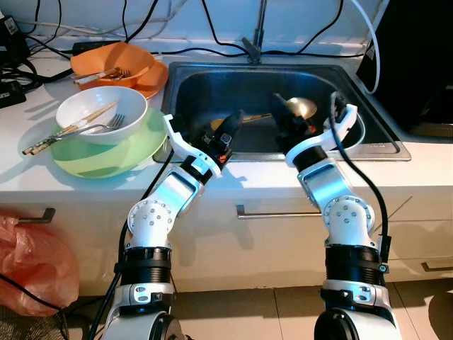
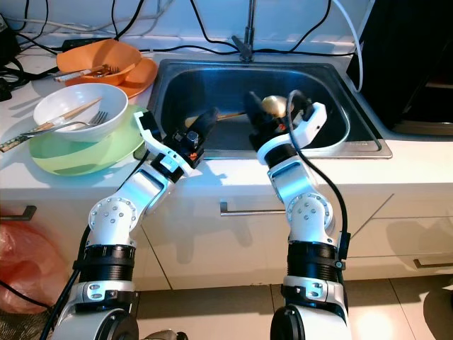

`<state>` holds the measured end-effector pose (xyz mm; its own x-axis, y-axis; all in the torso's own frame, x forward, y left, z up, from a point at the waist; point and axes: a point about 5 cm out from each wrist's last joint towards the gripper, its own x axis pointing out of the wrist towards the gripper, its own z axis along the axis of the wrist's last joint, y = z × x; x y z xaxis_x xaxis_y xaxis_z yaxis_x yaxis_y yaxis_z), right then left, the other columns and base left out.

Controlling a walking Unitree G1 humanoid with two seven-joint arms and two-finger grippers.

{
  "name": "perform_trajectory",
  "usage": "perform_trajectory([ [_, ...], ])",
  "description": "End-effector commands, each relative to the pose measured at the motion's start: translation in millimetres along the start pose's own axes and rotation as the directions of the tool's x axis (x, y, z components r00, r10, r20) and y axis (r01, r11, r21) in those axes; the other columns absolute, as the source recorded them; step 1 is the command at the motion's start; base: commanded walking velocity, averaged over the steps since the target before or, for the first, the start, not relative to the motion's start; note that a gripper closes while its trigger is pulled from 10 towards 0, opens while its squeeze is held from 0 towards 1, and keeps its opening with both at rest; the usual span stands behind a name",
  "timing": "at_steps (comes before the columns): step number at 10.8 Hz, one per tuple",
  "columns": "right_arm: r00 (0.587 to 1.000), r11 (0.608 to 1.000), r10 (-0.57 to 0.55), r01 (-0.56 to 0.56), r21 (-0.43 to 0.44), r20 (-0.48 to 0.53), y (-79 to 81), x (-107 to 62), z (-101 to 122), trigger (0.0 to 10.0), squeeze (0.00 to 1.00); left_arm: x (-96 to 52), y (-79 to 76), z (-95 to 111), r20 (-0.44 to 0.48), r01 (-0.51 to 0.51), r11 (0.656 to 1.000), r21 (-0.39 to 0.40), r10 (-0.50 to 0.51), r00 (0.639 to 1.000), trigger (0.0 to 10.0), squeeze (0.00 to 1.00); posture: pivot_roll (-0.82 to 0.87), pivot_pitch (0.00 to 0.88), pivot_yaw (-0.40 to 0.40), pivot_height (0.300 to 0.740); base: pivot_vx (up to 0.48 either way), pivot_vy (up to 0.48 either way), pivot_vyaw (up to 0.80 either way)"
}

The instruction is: Kitchen organization

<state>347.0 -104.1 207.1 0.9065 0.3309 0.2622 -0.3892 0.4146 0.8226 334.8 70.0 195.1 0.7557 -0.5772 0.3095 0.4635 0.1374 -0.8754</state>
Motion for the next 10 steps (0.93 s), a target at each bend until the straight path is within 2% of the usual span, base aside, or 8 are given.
perform_trajectory([
  [1,0.994,0.996,0.091,-0.092,0.02,0.062,26.8,12.7,10.6,0.0,0.0,14.9,-8.6,-15.3,-0.073,0.019,1.0,-0.013,-0.02,0.997,1.2,0.0,0.05,0.051,-0.02,0.74,0.0,0.0,0.0],
  [2,0.993,0.996,0.088,-0.09,0.023,0.075,28.2,13.4,13.8,0.0,0.0,16.5,-9.3,-16.8,-0.085,0.022,1.0,-0.008,-0.023,0.996,1.5,0.0,0.05,0.053,-0.021,0.74,0.0,0.0,0.0],
  [4,0.994,0.997,0.07,-0.072,0.021,0.084,26.9,13.6,16.6,0.0,0.0,17.3,-9.7,-18.4,-0.094,0.022,1.0,-0.005,-0.022,0.995,1.3,0.0,0.05,0.057,-0.025,0.74,0.0,0.0,0.0],
  [6,0.996,0.999,0.031,-0.032,0.006,0.08,21.2,13.3,16.4,0.0,0.0,15.9,-3.4,-15.0,-0.091,-0.027,0.999,0.043,0.031,0.995,3.8,0.0,0.05,0.062,-0.029,0.74,0.0,0.0,0.0],
  [7,0.997,1.0,0.017,-0.017,-0.003,0.077,18.8,12.8,15.0,0.0,0.0,15.4,-2.0,-13.7,-0.091,-0.036,0.997,0.074,0.043,0.995,9.2,0.0,0.05,0.064,-0.028,0.74,0.0,0.0,0.0],
  [8,0.997,1.0,0.005,-0.004,-0.008,0.077,16.8,12.2,14.2,0.0,0.0,16.1,-2.7,-13.1,-0.088,-0.036,0.996,0.087,0.044,0.995,10.0,0.0,0.05,0.067,-0.025,0.74,0.0,0.0,0.0],
  [9,0.997,1.0,0.001,0.0,-0.009,0.078,16.2,11.9,14.1,0.0,0.0,16.5,-2.5,-12.9,-0.087,-0.041,0.995,0.092,0.049,0.995,10.0,0.0,0.05,0.068,-0.024,0.74,0.0,0.0,0.0],
  [10,0.996,1.0,-0.012,0.014,-0.012,0.083,13.9,11.7,14.5,0.0,0.0,16.7,-2.8,-12.8,-0.09,-0.037,0.995,0.097,0.046,0.995,10.0,0.26,0.05,0.069,-0.024,0.74,0.0,0.0,0.0],
])
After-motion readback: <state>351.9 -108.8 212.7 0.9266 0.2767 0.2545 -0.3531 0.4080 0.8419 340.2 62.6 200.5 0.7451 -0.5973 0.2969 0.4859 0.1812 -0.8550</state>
